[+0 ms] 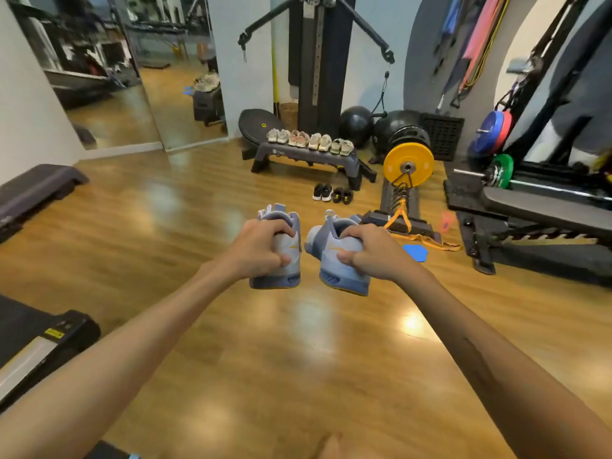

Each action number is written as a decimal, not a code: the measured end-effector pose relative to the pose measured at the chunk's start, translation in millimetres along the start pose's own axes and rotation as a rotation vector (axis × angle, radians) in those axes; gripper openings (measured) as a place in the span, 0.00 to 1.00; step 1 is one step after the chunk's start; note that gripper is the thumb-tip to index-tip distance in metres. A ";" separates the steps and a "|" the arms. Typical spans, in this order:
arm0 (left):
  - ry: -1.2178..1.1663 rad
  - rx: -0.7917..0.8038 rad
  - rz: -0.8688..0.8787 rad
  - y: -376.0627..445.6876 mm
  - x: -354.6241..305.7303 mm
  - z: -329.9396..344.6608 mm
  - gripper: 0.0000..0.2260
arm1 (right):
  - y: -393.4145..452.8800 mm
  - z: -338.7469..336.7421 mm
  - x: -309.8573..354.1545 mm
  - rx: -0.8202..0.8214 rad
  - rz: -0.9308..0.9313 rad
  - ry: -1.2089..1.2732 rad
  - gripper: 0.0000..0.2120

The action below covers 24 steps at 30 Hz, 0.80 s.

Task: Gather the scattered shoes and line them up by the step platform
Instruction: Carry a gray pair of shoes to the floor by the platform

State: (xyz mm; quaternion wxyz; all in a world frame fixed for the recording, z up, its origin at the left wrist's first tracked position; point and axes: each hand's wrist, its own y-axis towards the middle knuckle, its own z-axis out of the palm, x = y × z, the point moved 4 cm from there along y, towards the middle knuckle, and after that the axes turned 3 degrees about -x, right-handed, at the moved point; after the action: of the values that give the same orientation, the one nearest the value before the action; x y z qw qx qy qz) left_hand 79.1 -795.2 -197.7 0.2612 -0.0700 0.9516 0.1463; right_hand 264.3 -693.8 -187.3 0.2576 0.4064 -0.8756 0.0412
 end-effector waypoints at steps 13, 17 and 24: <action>-0.022 -0.077 -0.084 292.9 109.4 5.2 0.21 | 323.6 -5.9 -128.0 -0.029 -0.088 0.044 0.10; 0.008 -0.069 -0.072 375.1 154.8 11.3 0.20 | 410.6 0.6 -160.6 -0.048 -0.077 0.094 0.05; 0.037 -0.012 -0.030 547.6 263.5 19.9 0.22 | 595.6 16.8 -193.4 0.027 -0.088 -0.031 0.13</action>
State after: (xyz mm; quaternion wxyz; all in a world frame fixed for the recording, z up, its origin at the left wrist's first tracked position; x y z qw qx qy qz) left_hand -251.1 -285.1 -218.0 0.2453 -0.0886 0.9541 0.1468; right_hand -75.4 -168.2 -213.9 0.2400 0.4487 -0.8602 0.0350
